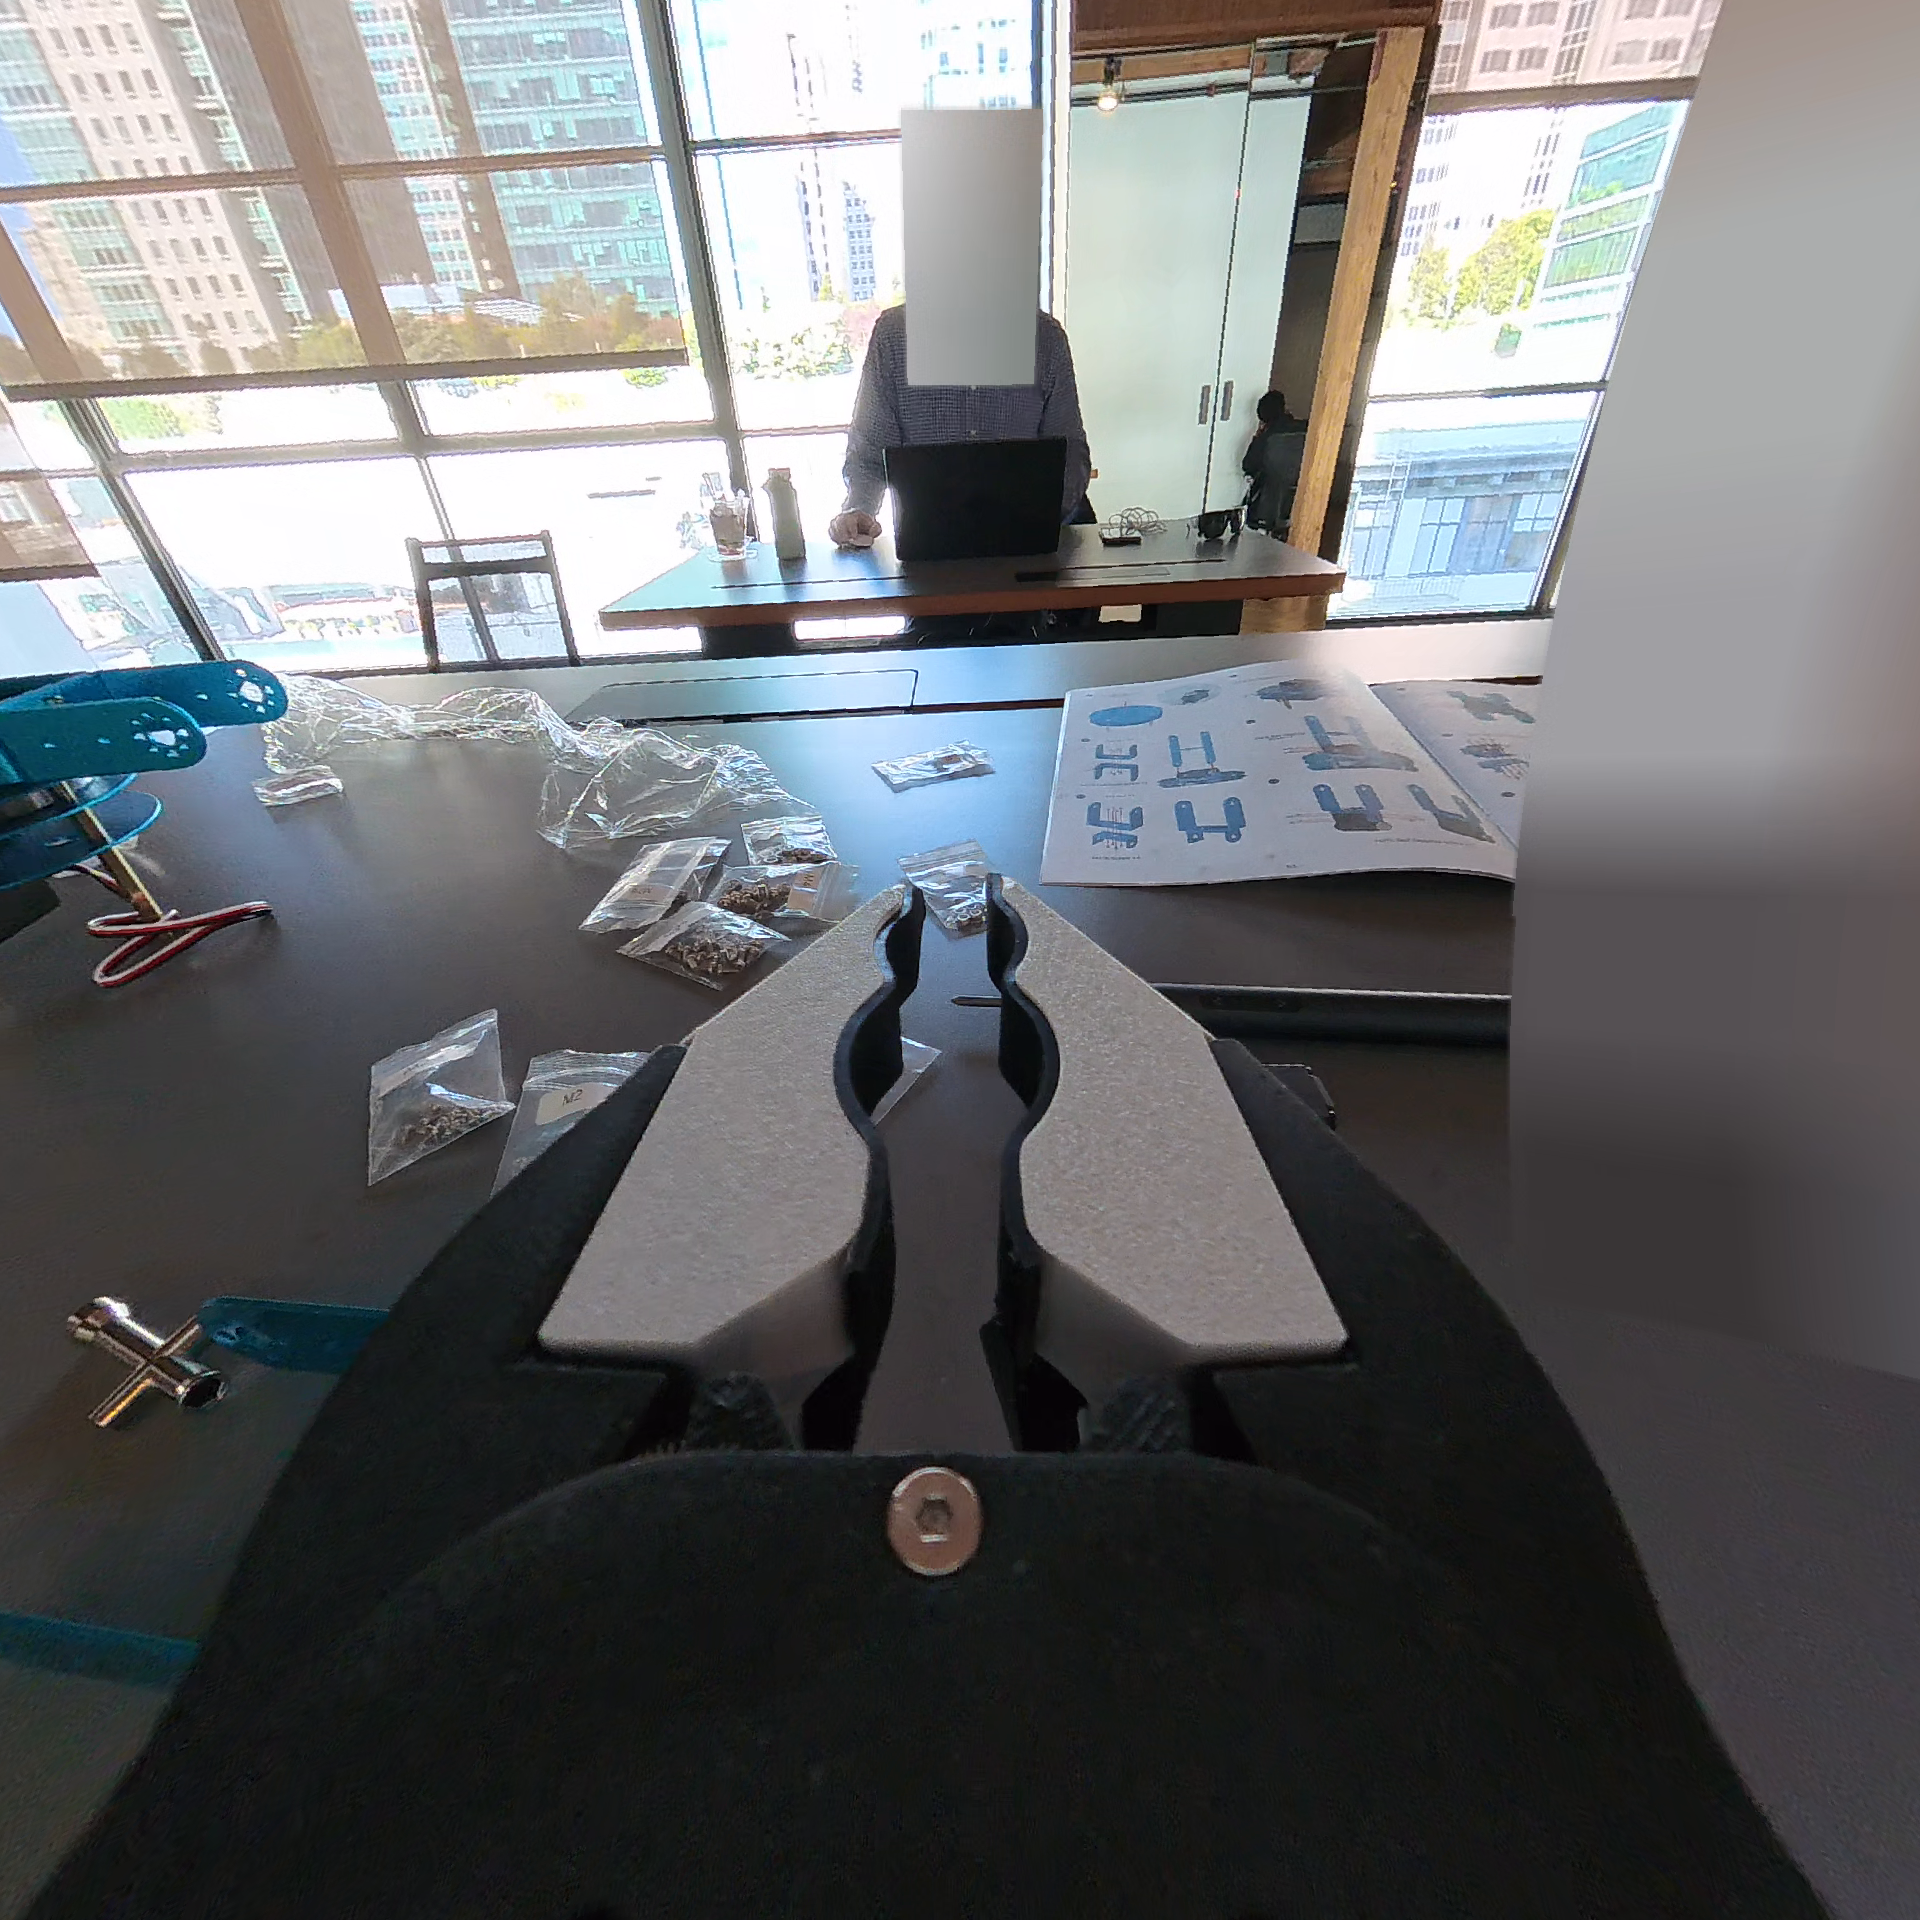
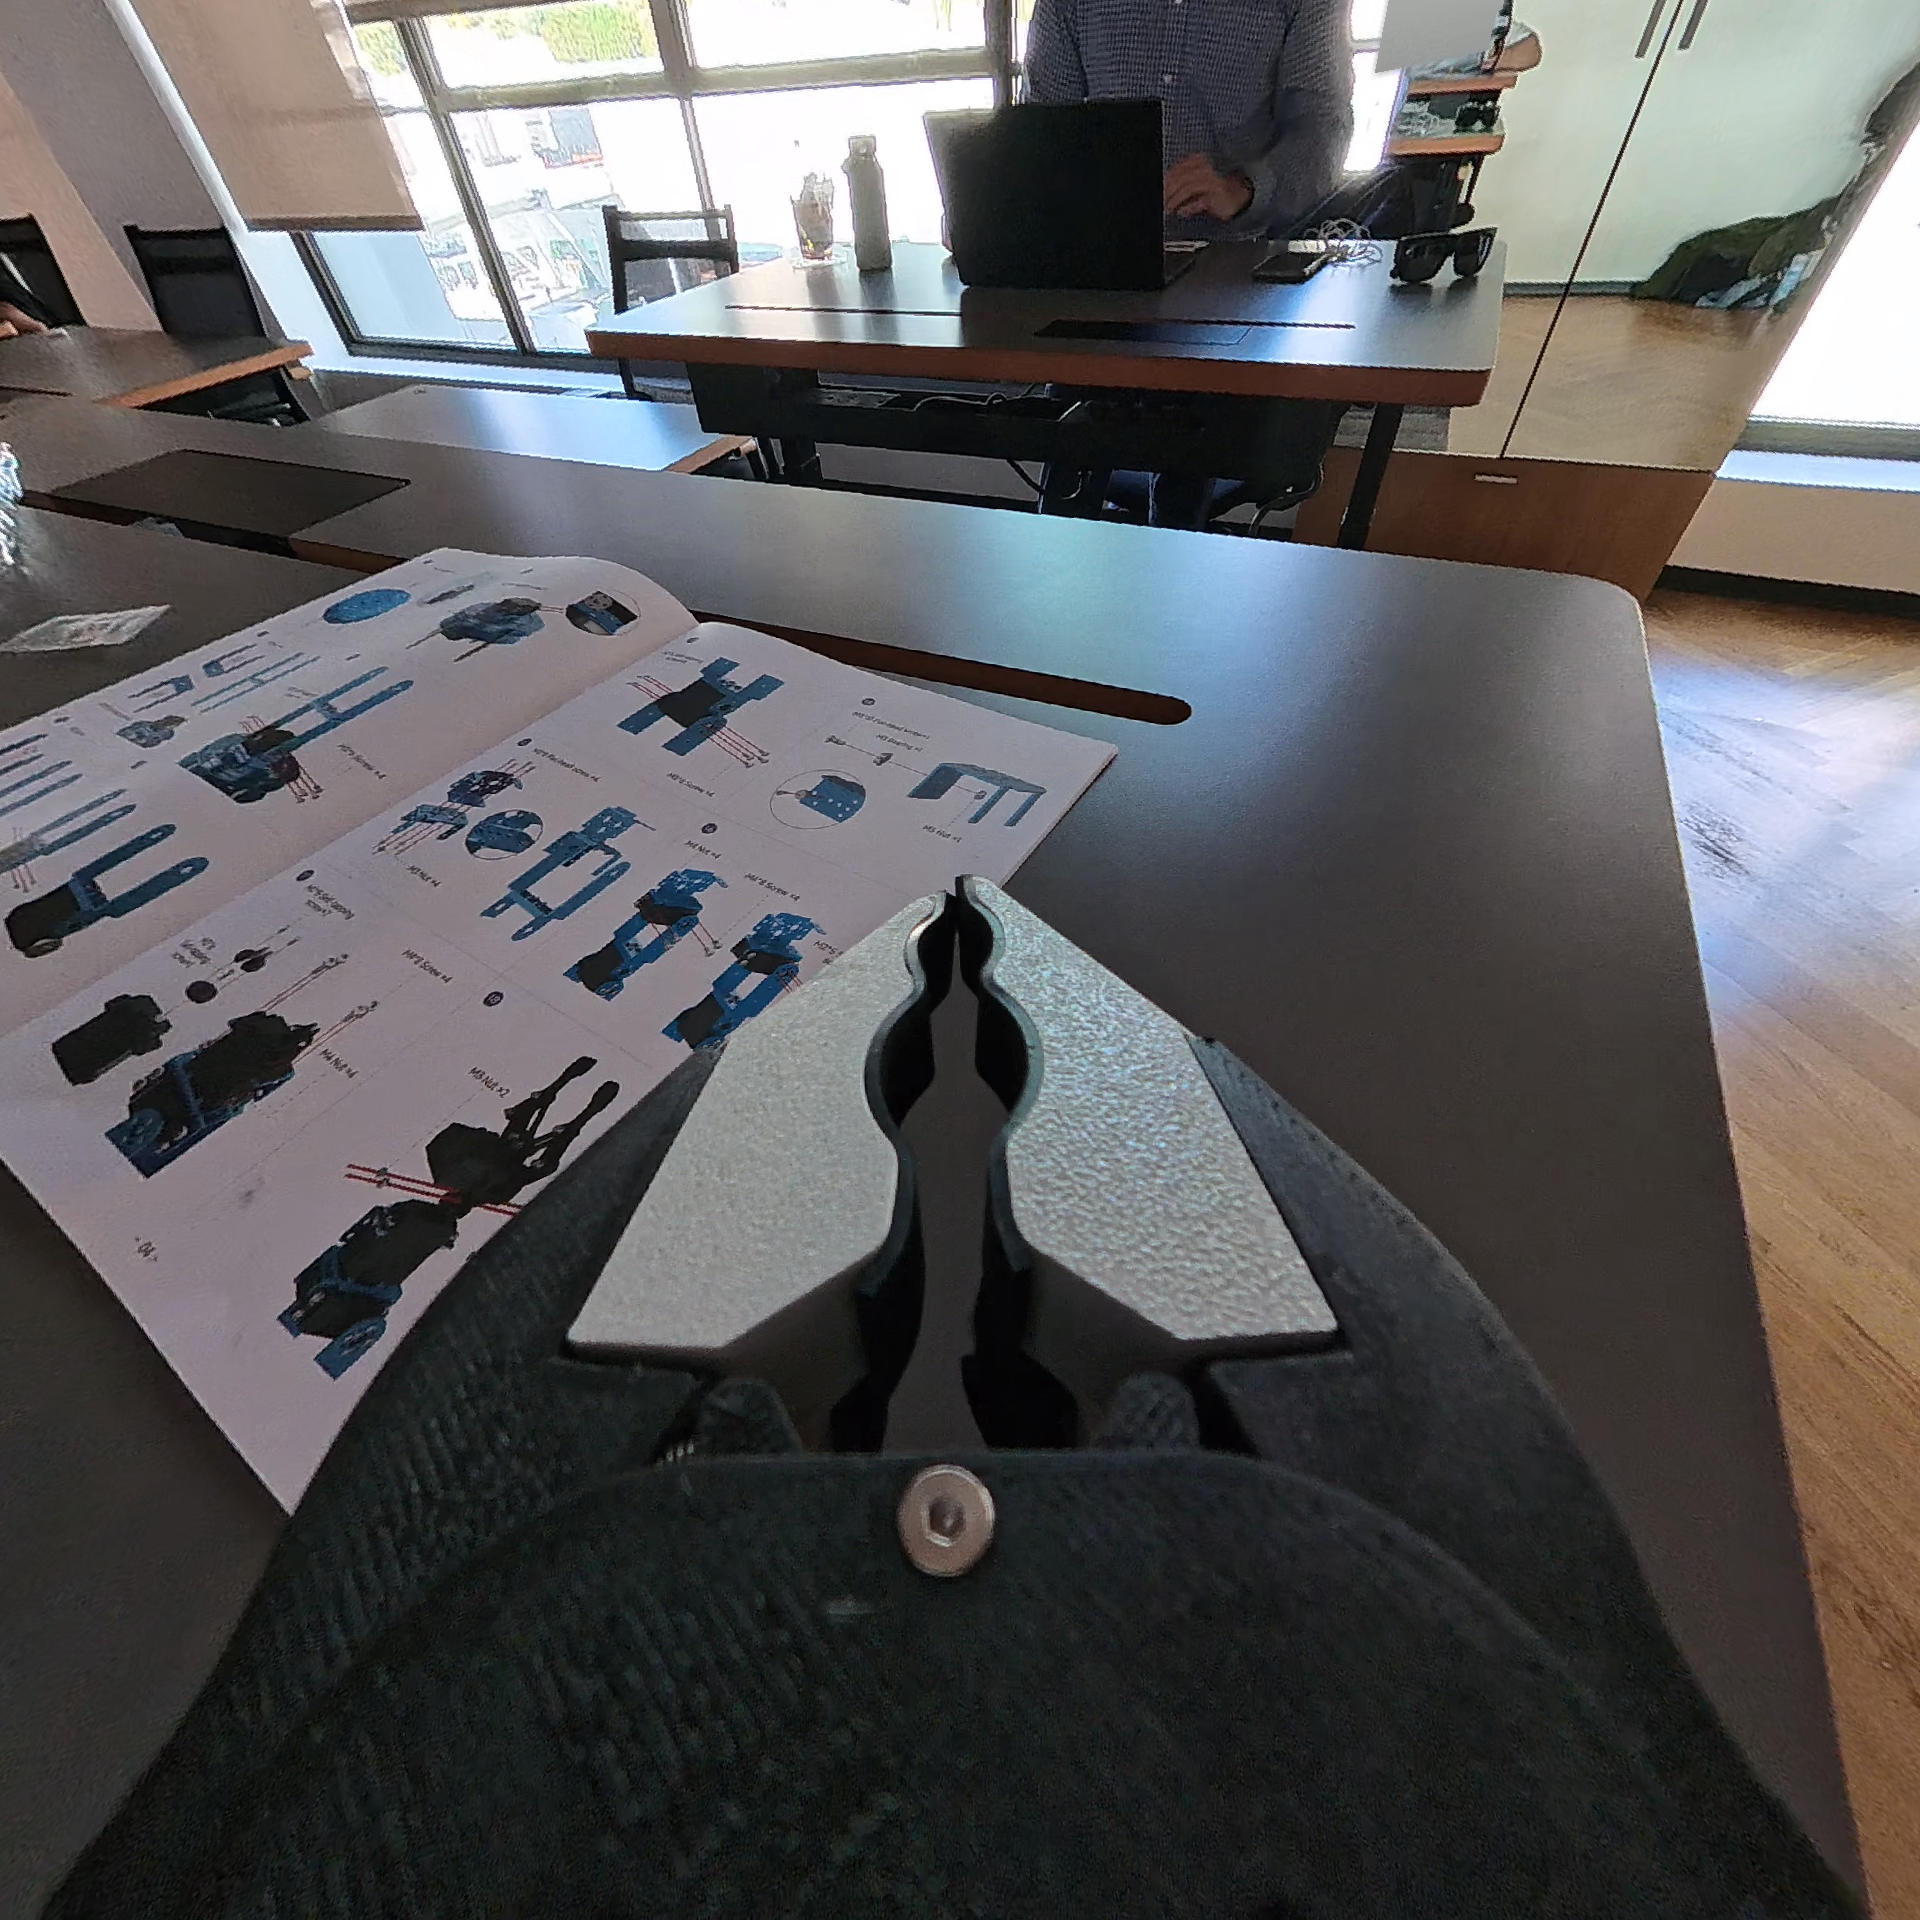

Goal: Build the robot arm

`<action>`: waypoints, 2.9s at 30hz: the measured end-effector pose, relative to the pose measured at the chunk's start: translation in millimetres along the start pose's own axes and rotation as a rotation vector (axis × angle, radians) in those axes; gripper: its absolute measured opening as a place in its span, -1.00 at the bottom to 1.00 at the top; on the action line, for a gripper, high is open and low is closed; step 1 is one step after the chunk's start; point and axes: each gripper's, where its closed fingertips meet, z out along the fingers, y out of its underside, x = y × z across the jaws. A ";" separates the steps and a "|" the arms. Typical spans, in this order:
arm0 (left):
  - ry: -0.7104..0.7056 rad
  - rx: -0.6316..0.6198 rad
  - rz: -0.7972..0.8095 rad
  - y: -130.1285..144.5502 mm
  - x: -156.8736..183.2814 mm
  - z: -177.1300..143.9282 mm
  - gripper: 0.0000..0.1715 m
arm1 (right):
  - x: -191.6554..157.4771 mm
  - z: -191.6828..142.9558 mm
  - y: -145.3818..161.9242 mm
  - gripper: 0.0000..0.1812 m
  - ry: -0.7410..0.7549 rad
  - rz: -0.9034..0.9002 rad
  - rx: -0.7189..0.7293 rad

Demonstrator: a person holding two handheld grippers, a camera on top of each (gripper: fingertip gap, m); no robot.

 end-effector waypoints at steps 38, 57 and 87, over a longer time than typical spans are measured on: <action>0.062 -0.004 -0.002 0.5 8.3 -0.4 -1.00 | -3.9 8.4 4.6 -1.00 -0.037 0.019 -0.043; 0.101 0.105 -0.110 -13.4 2.2 -10.7 -0.88 | -6.4 8.4 0.0 -0.94 -0.022 0.004 -0.001; -0.144 -0.452 0.073 -1.4 -248.2 -77.9 -0.22 | -522.2 -65.7 -5.0 -0.21 0.112 -0.432 -0.283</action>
